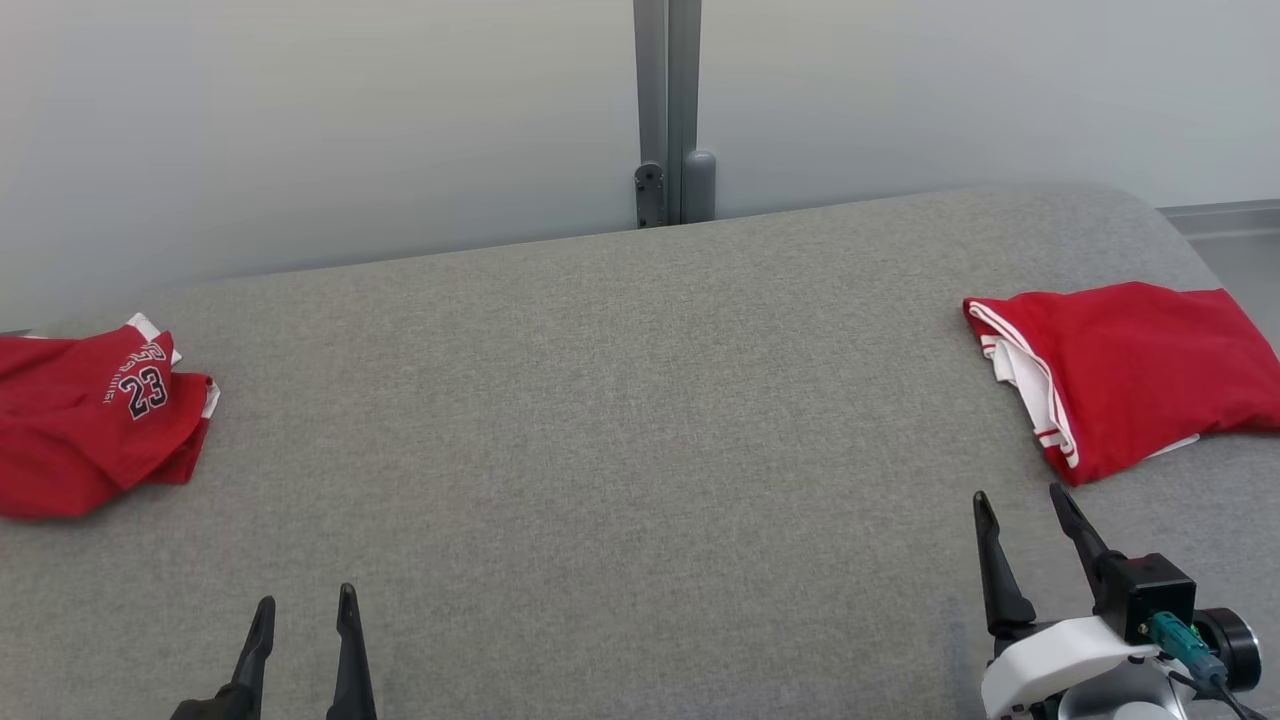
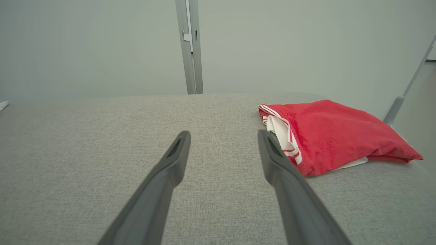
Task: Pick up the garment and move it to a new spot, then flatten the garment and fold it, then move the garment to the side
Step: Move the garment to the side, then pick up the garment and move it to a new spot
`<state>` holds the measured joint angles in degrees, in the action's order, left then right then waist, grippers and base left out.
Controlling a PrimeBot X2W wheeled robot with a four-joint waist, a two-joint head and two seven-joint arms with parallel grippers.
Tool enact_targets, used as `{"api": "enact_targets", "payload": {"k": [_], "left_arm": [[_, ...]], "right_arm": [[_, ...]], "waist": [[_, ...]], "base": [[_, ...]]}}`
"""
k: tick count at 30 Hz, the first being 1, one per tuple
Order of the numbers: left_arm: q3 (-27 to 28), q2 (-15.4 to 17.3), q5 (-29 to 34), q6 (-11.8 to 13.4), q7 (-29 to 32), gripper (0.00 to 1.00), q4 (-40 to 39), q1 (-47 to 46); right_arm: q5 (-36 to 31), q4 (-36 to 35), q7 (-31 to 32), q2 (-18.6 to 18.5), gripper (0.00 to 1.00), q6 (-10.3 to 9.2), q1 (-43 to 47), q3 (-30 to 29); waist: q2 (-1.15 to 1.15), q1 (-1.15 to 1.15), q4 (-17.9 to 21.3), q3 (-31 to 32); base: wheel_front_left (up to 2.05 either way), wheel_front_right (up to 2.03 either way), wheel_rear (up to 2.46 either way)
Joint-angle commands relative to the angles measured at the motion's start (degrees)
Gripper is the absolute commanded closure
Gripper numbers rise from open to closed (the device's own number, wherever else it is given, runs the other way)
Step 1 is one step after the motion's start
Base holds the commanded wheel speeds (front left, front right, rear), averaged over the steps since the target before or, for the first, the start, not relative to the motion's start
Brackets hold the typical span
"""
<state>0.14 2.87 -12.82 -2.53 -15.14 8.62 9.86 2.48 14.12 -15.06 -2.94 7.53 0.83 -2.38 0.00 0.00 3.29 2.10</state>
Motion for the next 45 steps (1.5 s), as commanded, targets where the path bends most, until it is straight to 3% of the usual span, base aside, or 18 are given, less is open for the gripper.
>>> {"api": "enact_targets", "payload": {"k": [1,6,13,18,25,29,38,45], "left_arm": [[-0.01,0.06,0.08,-0.3,0.01,0.0,0.15,-0.73],[-0.46,0.08,0.47,-0.13,0.01,0.0,-0.23,-1.57],[-0.11,0.11,0.34,0.28,0.01,0.0,-0.38,-0.23],[0.43,0.08,0.13,0.06,0.01,0.0,-0.71,0.98],[0.28,0.08,0.31,-1.11,0.01,0.0,-0.4,-1.23],[-0.82,0.5,-1.36,-2.79,1.21,0.0,3.47,-7.79],[-0.78,6.78,-5.22,-4.05,18.38,0.0,11.97,-35.93],[2.68,12.24,-7.35,-2.05,28.27,0.0,22.52,-53.92]], "right_arm": [[-0.17,-0.03,-0.15,-0.04,0.0,-0.08,-0.46,0.21],[0.92,-0.34,-0.15,0.0,0.0,-0.08,0.25,0.65],[2.86,0.0,-0.15,0.0,0.0,-0.08,-0.03,4.2],[3.71,0.71,-0.15,-0.03,0.0,-0.08,-1.5,7.03],[3.83,1.02,-0.15,-0.08,0.0,-0.08,-1.54,7.39],[2.0,-0.75,-0.15,-0.15,0.0,-0.08,-4.12,6.65],[1.28,-6.25,-0.15,-4.71,0.0,-0.08,-14.14,7.66],[1.76,-9.07,-0.15,-6.37,0.0,-0.08,-19.53,10.23]], "waist": [[0.0,0.0,-0.55,-0.15],[0.0,0.0,-5.04,0.09],[0.0,0.0,-15.33,0.61],[0.0,0.0,-18.36,0.79],[0.0,0.0,-17.41,-1.13],[0.0,0.0,-15.96,-7.92],[0.0,0.0,-11.79,-29.41],[0.0,0.0,-8.31,-39.79]], "base": [[0.0,0.0,0.0],[0.0,0.0,0.0],[0.0,0.0,0.0],[0.0,0.0,0.0],[0.0,0.0,0.0],[0.0,0.0,0.0],[0.0,0.0,0.0],[0.0,0.0,0.0]]}}
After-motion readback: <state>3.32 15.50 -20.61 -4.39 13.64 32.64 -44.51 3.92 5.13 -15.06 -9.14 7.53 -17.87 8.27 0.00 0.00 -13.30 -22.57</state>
